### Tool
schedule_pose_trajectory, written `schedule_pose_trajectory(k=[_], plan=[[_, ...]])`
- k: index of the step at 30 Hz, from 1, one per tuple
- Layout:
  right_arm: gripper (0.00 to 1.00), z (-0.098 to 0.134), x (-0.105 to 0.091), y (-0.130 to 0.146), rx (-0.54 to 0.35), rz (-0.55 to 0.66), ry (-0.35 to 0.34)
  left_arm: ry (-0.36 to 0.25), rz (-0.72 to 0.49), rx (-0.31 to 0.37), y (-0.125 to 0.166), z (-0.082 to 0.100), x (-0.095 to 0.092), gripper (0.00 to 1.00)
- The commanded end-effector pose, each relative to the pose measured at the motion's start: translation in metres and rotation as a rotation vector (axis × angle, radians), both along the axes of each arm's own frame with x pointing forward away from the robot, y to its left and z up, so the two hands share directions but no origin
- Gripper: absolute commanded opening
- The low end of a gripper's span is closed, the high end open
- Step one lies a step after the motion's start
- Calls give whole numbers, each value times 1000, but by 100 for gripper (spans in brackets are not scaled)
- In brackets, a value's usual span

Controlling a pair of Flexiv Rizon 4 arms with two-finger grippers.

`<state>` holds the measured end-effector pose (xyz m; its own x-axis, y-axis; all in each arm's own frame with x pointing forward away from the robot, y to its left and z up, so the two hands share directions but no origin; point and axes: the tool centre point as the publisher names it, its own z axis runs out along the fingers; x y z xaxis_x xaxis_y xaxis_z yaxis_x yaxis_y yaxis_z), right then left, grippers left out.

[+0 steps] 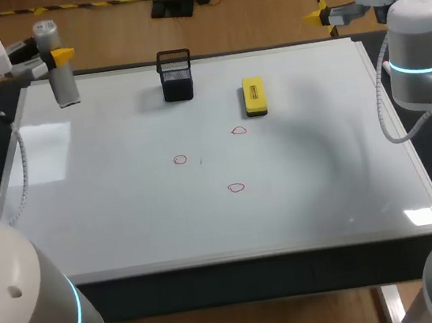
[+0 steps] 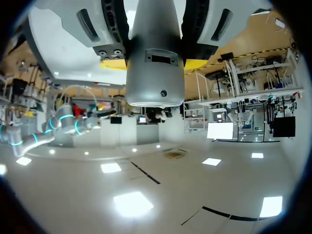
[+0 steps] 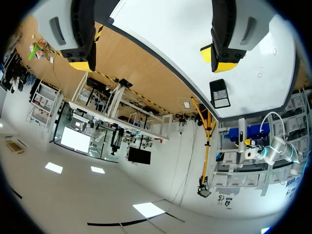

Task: Pick up the inspection probe, press it on each red-marked spot on the whiteboard one by one, put down the probe, pick up the eraser, and wipe off all the red marks.

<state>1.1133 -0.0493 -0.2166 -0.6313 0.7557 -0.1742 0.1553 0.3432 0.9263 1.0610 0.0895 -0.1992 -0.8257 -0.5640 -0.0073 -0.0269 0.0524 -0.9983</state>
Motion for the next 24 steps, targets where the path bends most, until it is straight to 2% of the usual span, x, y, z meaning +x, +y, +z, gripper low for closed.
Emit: schedule_pose_trajectory(k=[1,19,24], plan=[[100,0,0,0,-1,1,1,-3,14,1,-1,2,-3,0],[100,0,0,0,-1,1,1,-3,14,1,-1,2,-3,0],[100,-3,2,18,-102,194,30,-3,14,1,-1,2,-3,0]])
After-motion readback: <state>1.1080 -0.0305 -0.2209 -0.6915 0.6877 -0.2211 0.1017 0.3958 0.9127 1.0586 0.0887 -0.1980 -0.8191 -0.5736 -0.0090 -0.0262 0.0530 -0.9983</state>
